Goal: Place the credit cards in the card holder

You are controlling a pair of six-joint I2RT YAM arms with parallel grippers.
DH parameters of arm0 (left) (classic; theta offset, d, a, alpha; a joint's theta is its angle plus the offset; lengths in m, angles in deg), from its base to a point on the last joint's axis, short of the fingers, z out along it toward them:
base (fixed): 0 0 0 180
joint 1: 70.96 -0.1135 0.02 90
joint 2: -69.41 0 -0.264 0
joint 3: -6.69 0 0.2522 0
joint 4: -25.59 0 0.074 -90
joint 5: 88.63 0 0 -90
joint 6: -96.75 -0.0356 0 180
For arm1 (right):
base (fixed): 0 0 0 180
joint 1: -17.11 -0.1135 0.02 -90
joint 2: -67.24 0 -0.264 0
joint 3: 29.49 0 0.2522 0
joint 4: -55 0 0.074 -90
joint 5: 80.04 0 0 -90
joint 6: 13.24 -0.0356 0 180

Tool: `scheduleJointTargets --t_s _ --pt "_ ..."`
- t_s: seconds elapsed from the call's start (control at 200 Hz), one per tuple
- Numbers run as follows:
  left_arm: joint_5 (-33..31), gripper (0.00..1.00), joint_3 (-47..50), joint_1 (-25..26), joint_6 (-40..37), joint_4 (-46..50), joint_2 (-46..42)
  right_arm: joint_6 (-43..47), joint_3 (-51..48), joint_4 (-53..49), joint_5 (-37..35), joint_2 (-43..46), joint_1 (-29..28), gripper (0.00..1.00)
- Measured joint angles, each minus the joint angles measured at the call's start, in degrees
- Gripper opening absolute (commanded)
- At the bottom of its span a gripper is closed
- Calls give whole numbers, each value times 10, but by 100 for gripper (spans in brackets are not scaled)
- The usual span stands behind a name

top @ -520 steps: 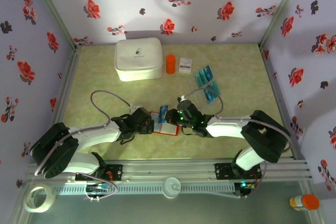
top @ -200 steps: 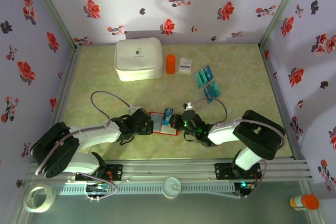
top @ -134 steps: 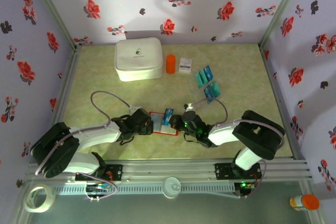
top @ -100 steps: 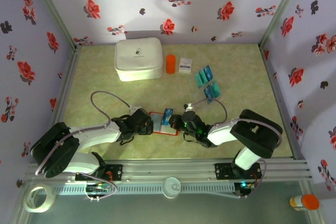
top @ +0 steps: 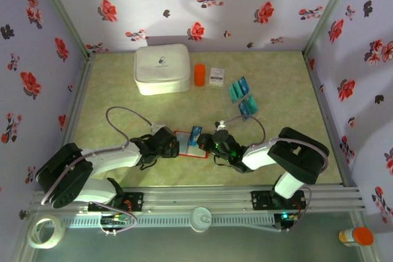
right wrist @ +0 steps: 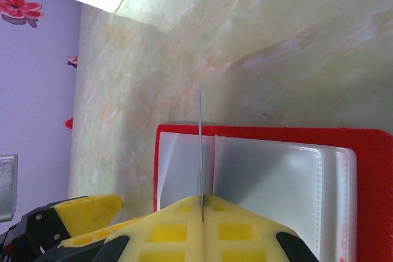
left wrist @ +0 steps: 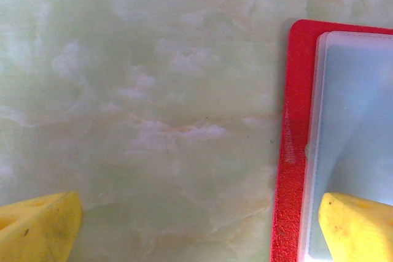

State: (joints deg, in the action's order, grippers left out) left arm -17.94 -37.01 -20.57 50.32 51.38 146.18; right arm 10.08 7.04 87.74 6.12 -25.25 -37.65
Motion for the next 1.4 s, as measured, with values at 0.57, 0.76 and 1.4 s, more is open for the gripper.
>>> scheduleJointTargets --t_s 0.57,0.76,1.4 --pt "0 100 1 0 0 4 -9 -7 -4 17 2 -6 -3 0" --pt "-1 100 0 0 0 13 -35 -15 -7 35 6 -19 -8 0" --pt "-2 100 -42 0 -14 21 19 -29 -17 69 8 -40 -10 0"
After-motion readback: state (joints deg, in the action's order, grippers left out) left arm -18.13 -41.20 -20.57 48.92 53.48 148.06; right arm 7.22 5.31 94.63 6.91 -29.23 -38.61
